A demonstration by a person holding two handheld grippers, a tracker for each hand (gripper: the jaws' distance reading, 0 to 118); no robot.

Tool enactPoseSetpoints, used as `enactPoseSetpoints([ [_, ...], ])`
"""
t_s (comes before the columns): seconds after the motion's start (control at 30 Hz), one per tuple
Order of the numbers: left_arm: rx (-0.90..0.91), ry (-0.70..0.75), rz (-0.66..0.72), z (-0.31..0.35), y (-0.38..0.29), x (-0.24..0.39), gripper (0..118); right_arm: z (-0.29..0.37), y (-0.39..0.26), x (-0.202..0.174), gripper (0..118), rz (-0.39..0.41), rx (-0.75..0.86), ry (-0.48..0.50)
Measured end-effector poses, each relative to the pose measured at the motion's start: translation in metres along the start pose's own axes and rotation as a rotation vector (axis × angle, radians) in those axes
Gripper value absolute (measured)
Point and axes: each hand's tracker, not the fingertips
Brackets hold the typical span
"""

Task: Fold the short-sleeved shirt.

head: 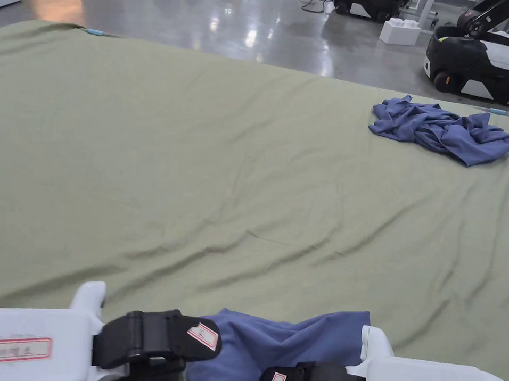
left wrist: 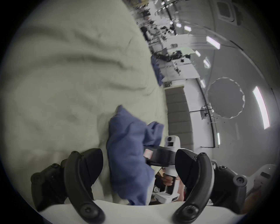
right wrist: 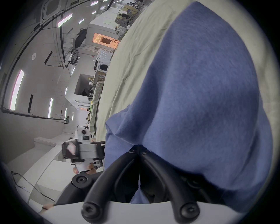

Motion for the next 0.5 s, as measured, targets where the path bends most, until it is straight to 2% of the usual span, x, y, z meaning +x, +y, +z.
enactPoseSetpoints([
  [0.07, -0.072, -0.009, -0.007, -0.022, -0.001, -0.004, 107, 0.001, -0.001, 0.000, 3, 0.001, 0.002, 0.004],
  [0.13, -0.094, -0.109, -0.070, -0.040, -0.003, 0.000, 107, 0.001, -0.001, 0.000, 3, -0.001, 0.002, 0.007],
  [0.17, -0.084, -0.076, -0.108, -0.045, 0.000, -0.004, 106, 0.002, -0.001, 0.000, 3, -0.003, 0.002, 0.010],
  [0.2, -0.092, -0.070, -0.119, -0.052, 0.001, -0.005, 99, 0.004, -0.001, 0.000, 3, -0.006, -0.002, 0.016],
  [0.23, -0.099, -0.073, -0.122, -0.054, 0.002, -0.005, 60, 0.008, -0.001, -0.001, 3, -0.018, -0.007, 0.023],
  [0.27, -0.097, -0.045, -0.119, -0.054, 0.003, -0.004, 37, 0.015, -0.003, -0.004, 3, -0.033, -0.003, 0.030],
  [0.33, -0.102, 0.145, -0.069, -0.051, 0.008, -0.010, 37, 0.032, -0.011, -0.011, 3, -0.018, 0.052, 0.019],
  [0.37, -0.139, 0.001, 0.021, -0.046, 0.015, -0.020, 37, 0.042, -0.015, -0.015, 3, 0.015, 0.070, -0.015],
  [0.4, -0.181, -0.037, 0.046, -0.043, 0.021, -0.017, 37, 0.050, -0.018, -0.017, 3, 0.036, 0.078, -0.044],
  [0.43, -0.217, 0.044, 0.031, -0.039, 0.026, -0.013, 37, 0.060, -0.022, -0.020, 3, 0.044, 0.094, -0.075],
  [0.5, -0.218, 0.120, -0.094, -0.026, 0.033, -0.003, 37, 0.074, -0.029, -0.022, 3, 0.039, 0.125, -0.101],
])
